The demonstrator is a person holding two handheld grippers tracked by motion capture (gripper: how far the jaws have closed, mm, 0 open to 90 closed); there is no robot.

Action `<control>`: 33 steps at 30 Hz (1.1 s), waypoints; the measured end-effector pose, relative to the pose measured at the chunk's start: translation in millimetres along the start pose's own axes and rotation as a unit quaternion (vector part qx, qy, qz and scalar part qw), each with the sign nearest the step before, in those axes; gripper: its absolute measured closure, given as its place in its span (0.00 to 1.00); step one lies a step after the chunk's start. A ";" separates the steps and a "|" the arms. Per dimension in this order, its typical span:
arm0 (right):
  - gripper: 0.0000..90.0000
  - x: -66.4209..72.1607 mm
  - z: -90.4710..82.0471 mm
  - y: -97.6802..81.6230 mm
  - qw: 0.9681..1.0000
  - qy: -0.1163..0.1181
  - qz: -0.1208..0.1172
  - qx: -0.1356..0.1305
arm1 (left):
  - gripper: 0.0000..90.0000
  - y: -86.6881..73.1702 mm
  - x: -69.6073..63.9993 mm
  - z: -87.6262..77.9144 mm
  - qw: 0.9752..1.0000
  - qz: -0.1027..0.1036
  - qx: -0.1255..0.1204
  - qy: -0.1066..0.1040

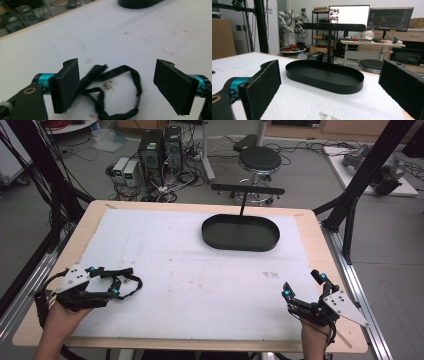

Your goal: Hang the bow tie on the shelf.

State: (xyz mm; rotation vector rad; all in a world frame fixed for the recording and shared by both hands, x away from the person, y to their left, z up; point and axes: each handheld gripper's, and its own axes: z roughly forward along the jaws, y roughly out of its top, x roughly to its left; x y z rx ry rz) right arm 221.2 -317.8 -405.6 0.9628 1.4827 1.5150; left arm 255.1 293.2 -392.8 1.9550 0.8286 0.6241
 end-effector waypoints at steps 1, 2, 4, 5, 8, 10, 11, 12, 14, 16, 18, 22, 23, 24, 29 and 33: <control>0.04 0.5 0.0 -0.2 1.000 0.001 0.001 0.002 | 0.26 0.2 -3.0 1.8 1.000 0.007 0.008 -0.012; 0.04 0.7 0.5 -0.2 1.000 0.002 -0.001 0.002 | 0.26 0.2 -4.7 3.1 1.000 0.013 0.014 -0.018; 0.04 1.8 1.1 0.2 1.000 0.003 -0.002 0.002 | 0.31 -0.3 -8.0 7.3 0.999 0.026 0.031 -0.030; 0.04 1.8 1.1 0.2 1.000 0.003 -0.002 0.002 | 0.31 -0.8 -9.2 9.7 0.998 0.033 0.041 -0.033; 0.04 1.9 1.3 0.6 1.000 0.004 -0.005 -0.001 | 0.37 -3.1 -13.5 17.6 0.996 0.052 0.069 -0.035; 0.04 1.9 1.0 0.5 1.000 0.007 -0.001 -0.002 | 0.43 -4.4 -16.0 21.6 0.994 0.058 0.082 -0.036; 0.04 1.9 1.0 0.5 1.000 0.007 -0.001 -0.002 | 0.43 -5.0 -17.0 23.7 0.993 0.062 0.089 -0.038; 0.04 1.9 1.1 0.5 1.000 0.007 0.001 -0.003 | 0.45 -5.8 -17.7 25.6 0.992 0.067 0.097 -0.040; 0.04 2.1 1.3 0.4 1.000 0.008 0.002 -0.003 | 0.49 -7.8 -19.1 29.5 0.991 0.068 0.109 -0.042; 0.04 2.0 1.2 0.5 1.000 0.008 0.001 -0.003 | 0.56 -9.4 -19.8 32.5 0.989 0.069 0.121 -0.042; 0.04 1.9 1.1 0.4 1.000 0.007 0.001 -0.003 | 0.59 -10.7 -20.8 34.8 0.989 0.069 0.126 -0.037; 0.04 1.6 1.1 0.3 1.000 0.007 0.000 -0.001 | 0.69 -11.8 -21.7 37.4 0.987 0.074 0.137 -0.041; 0.04 1.6 1.1 0.3 1.000 0.007 0.000 -0.001 | 0.69 -12.3 -22.1 38.7 0.986 0.074 0.143 -0.037; 0.04 1.8 1.3 0.3 1.000 0.008 0.000 -0.002 | 0.69 -12.9 -22.3 39.8 0.985 0.074 0.150 -0.036; 0.04 2.4 1.4 0.4 1.000 0.008 -0.001 -0.001 | 0.75 -15.9 -23.1 44.6 0.983 0.074 0.164 -0.036; 0.04 2.5 1.7 0.2 1.000 0.009 -0.002 0.000 | 0.94 -17.3 -23.8 44.8 0.984 0.062 0.163 -0.045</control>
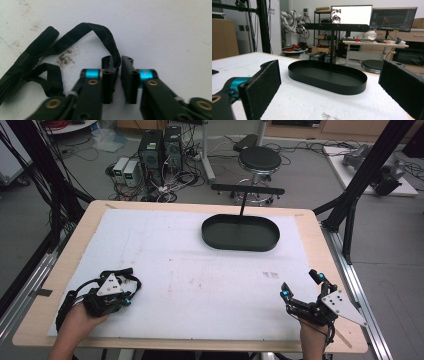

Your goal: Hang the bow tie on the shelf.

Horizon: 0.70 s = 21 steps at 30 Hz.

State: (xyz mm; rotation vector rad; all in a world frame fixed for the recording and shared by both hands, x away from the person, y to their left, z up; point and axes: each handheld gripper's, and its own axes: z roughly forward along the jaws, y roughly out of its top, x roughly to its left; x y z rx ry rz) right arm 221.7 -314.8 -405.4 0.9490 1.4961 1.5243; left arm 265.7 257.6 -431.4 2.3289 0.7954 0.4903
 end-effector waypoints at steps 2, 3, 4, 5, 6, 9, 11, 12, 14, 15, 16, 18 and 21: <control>0.04 0.2 0.1 0.0 1.000 0.000 0.000 0.000 | 0.96 0.0 -0.2 0.1 1.000 -0.005 0.002 0.001; 0.04 0.4 0.4 0.0 1.000 0.001 -0.001 0.000 | 0.96 0.1 -0.1 0.0 1.000 -0.008 0.001 0.002; 0.04 1.3 0.5 0.1 1.000 0.002 -0.001 0.002 | 0.96 -0.1 0.2 0.0 1.000 -0.009 0.000 0.002; 0.04 1.5 0.7 0.1 1.000 0.002 -0.001 0.001 | 0.97 -0.4 0.2 -0.2 1.000 -0.010 0.000 0.001; 0.04 1.7 0.8 0.1 1.000 0.002 -0.001 0.001 | 0.97 -0.8 0.3 -0.2 1.000 -0.013 -0.008 0.001; 0.04 1.8 1.0 0.1 1.000 0.002 -0.001 0.002 | 0.97 0.3 3.2 -7.8 0.997 -0.032 -0.068 -0.010; 0.04 1.3 0.7 0.2 1.000 0.002 -0.001 0.001 | 0.97 1.1 4.5 -11.0 0.996 -0.035 -0.083 -0.016; 0.04 1.1 0.6 0.2 1.000 0.003 0.000 0.001 | 0.97 1.8 5.3 -13.7 0.994 -0.041 -0.097 -0.022; 0.04 0.6 0.5 0.6 1.000 0.002 0.000 0.000 | 0.97 4.9 7.3 -19.3 0.990 -0.053 -0.128 -0.035; 0.04 0.7 0.2 1.0 1.000 0.002 0.001 0.000 | 0.97 4.9 7.3 -19.3 0.990 -0.053 -0.128 -0.035; 0.04 1.1 -0.2 1.4 1.000 0.002 0.003 0.000 | 0.97 6.5 7.8 -20.3 0.988 -0.059 -0.136 -0.041; 0.04 1.1 -0.4 1.7 1.000 0.003 0.002 0.000 | 0.97 11.2 8.7 -22.3 0.986 -0.062 -0.149 -0.050; 0.04 1.5 -0.3 2.5 1.000 0.003 0.001 -0.003 | 0.97 21.7 9.8 -24.6 0.982 -0.062 -0.166 -0.063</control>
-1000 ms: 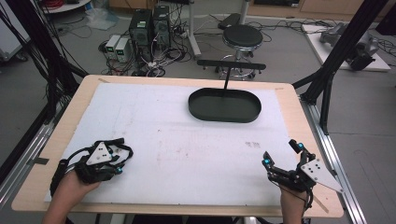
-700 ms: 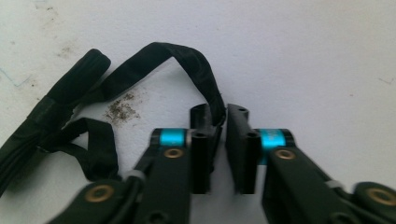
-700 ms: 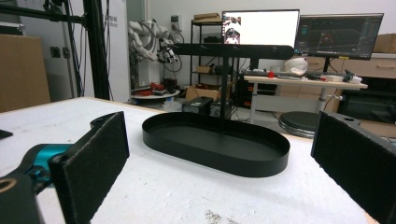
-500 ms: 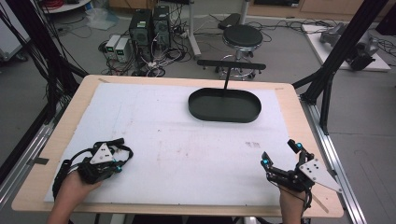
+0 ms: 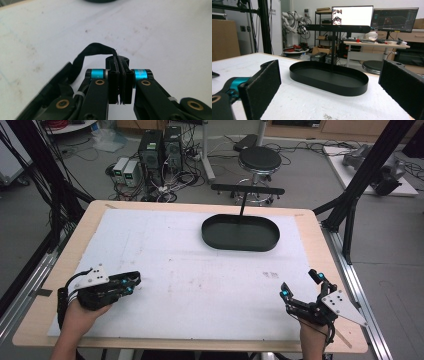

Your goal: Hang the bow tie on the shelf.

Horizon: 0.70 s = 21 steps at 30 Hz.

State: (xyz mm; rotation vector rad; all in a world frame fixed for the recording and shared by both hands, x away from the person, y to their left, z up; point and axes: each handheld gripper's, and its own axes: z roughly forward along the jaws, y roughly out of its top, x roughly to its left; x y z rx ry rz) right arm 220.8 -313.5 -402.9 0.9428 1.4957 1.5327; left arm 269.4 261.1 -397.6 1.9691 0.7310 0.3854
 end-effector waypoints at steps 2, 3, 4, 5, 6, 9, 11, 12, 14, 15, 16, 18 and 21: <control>0.04 0.6 0.3 0.7 1.000 0.001 0.000 -0.001 | 0.97 9.1 -1.7 1.7 1.000 0.004 -0.006 -0.008; 0.04 0.8 0.3 1.0 1.000 0.002 0.001 -0.001 | 0.97 15.1 -2.8 2.7 1.000 0.009 -0.010 -0.014; 0.04 0.6 0.7 1.3 1.000 0.001 -0.003 -0.003 | 0.97 18.9 -3.4 3.1 1.000 0.013 -0.013 -0.017; 0.04 0.8 0.8 1.6 1.000 0.002 -0.003 -0.002 | 0.97 23.9 -4.5 3.8 1.000 0.014 -0.019 -0.020; 0.04 0.8 0.8 1.6 1.000 0.002 -0.003 -0.002 | 0.97 28.8 -4.7 4.0 0.999 0.017 -0.024 -0.026; 0.04 0.3 0.7 1.7 1.000 0.003 -0.001 -0.003 | 0.97 44.2 -7.1 6.1 0.998 0.025 -0.040 -0.036; 0.04 0.7 0.3 1.8 1.000 0.002 0.003 -0.001 | 0.97 54.8 -9.1 7.9 0.997 0.032 -0.053 -0.041; 0.04 0.3 0.3 2.0 1.000 0.002 0.002 -0.003 | 0.97 60.3 -10.2 8.8 0.997 0.038 -0.059 -0.042; 0.04 -0.3 0.4 2.2 1.000 0.002 -0.001 -0.005 | 0.97 71.1 -12.5 11.1 0.995 0.045 -0.074 -0.046; 0.04 -0.5 0.4 2.2 1.000 0.002 -0.001 -0.005 | 0.97 76.4 -13.4 12.4 0.994 0.050 -0.081 -0.047; 0.04 -0.5 0.5 2.0 1.000 0.002 0.000 -0.004 | 0.97 81.5 -14.6 14.5 0.994 0.052 -0.087 -0.050; 0.04 -0.1 1.0 1.5 1.000 0.003 0.002 -0.003 | 0.97 91.7 -16.9 19.5 0.992 0.059 -0.097 -0.054; 0.04 0.0 1.5 1.3 1.000 0.005 0.000 -0.004 | 0.97 107.0 -20.5 30.1 0.990 0.071 -0.109 -0.059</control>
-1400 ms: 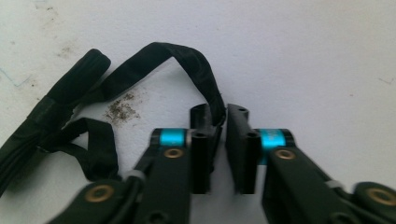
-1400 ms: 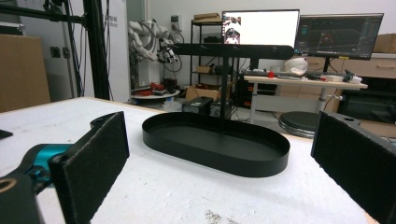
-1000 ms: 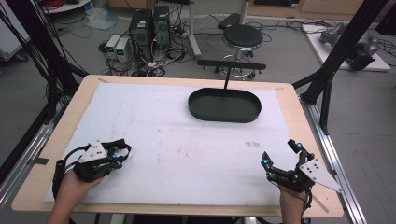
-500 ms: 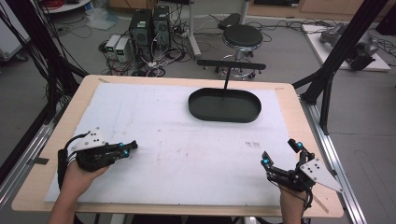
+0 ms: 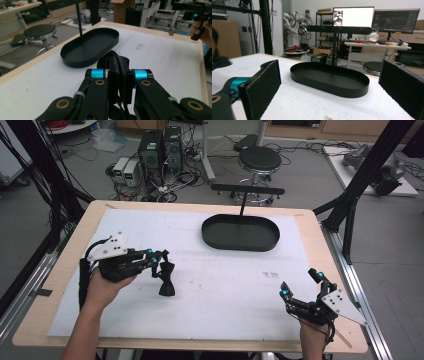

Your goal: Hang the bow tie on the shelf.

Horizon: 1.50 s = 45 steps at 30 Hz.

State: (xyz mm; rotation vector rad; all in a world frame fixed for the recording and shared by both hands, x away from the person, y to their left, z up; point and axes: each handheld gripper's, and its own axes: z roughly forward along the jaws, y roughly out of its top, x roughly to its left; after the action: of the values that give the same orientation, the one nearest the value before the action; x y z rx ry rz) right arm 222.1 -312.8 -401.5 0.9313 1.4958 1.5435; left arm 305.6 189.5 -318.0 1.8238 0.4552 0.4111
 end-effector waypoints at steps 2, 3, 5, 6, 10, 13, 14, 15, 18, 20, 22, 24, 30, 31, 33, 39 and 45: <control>0.04 -0.1 0.1 0.1 1.000 0.000 -0.001 0.000 | 0.97 9.2 1.0 10.3 1.000 0.008 -0.005 -0.003; 0.04 0.0 -0.1 0.0 1.000 -0.001 0.001 0.001 | 0.97 13.8 1.9 14.9 1.000 0.008 -0.008 -0.007; 0.04 -0.4 -0.3 -0.1 1.000 -0.001 0.003 0.001 | 0.97 22.9 3.7 24.0 1.000 0.013 -0.017 -0.012; 0.04 -0.7 -0.5 -0.3 1.000 -0.001 0.004 0.001 | 0.97 27.3 4.7 28.0 1.000 0.016 -0.020 -0.015; 0.04 -2.7 -0.9 -0.7 1.000 -0.002 0.007 0.000 | 0.97 43.0 9.2 43.3 0.999 0.024 -0.036 -0.020; 0.04 -4.5 -0.8 -1.4 1.000 -0.003 0.007 -0.001 | 0.97 52.5 13.1 53.9 0.998 0.027 -0.056 -0.020; 0.04 -4.7 -1.0 -1.6 1.000 -0.005 0.010 -0.001 | 0.97 55.1 14.3 57.3 0.997 0.029 -0.066 -0.019; 0.04 -4.7 -1.0 -1.6 1.000 -0.005 0.010 -0.001 | 0.97 57.5 15.5 61.1 0.997 0.027 -0.075 -0.021; 0.04 -6.0 -1.9 -1.8 1.000 -0.005 0.011 -0.002 | 0.97 64.1 18.9 73.8 0.996 0.028 -0.085 -0.021; 0.04 -6.7 -2.3 -1.9 1.000 -0.005 0.014 -0.002 | 0.97 68.3 21.5 82.4 0.995 0.027 -0.090 -0.021; 0.04 -7.9 -2.1 -2.4 1.000 -0.006 0.012 -0.004 | 0.97 72.4 25.2 90.6 0.995 0.024 -0.098 -0.024; 0.04 -8.7 -2.0 -3.1 1.000 -0.006 0.012 -0.004 | 0.97 76.9 29.4 98.5 0.994 0.021 -0.101 -0.027; 0.04 -12.2 -3.4 -5.1 1.000 -0.011 0.019 -0.002 | 0.97 86.0 42.2 123.4 0.994 0.016 -0.102 -0.035; 0.04 -12.2 -3.4 -5.1 1.000 -0.011 0.019 -0.002 | 0.97 86.8 44.3 127.6 0.994 0.014 -0.103 -0.036; 0.04 -12.5 -3.2 -5.4 1.000 -0.010 0.021 -0.003 | 0.97 87.8 48.7 136.1 0.994 0.012 -0.107 -0.037; 0.04 -11.6 -2.5 -5.8 1.000 -0.012 0.014 0.000 | 0.97 88.7 62.8 162.7 0.993 0.003 -0.110 -0.042; 0.04 -10.8 -1.7 -7.8 1.000 -0.011 0.005 0.008 | 0.97 83.9 77.0 182.2 0.994 -0.009 -0.109 -0.031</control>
State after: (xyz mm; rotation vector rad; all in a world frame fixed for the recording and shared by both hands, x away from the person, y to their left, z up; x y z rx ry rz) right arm 225.5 -323.3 -409.3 0.9626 1.4921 1.5253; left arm 470.6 55.8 -285.6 1.6157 0.3687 0.3761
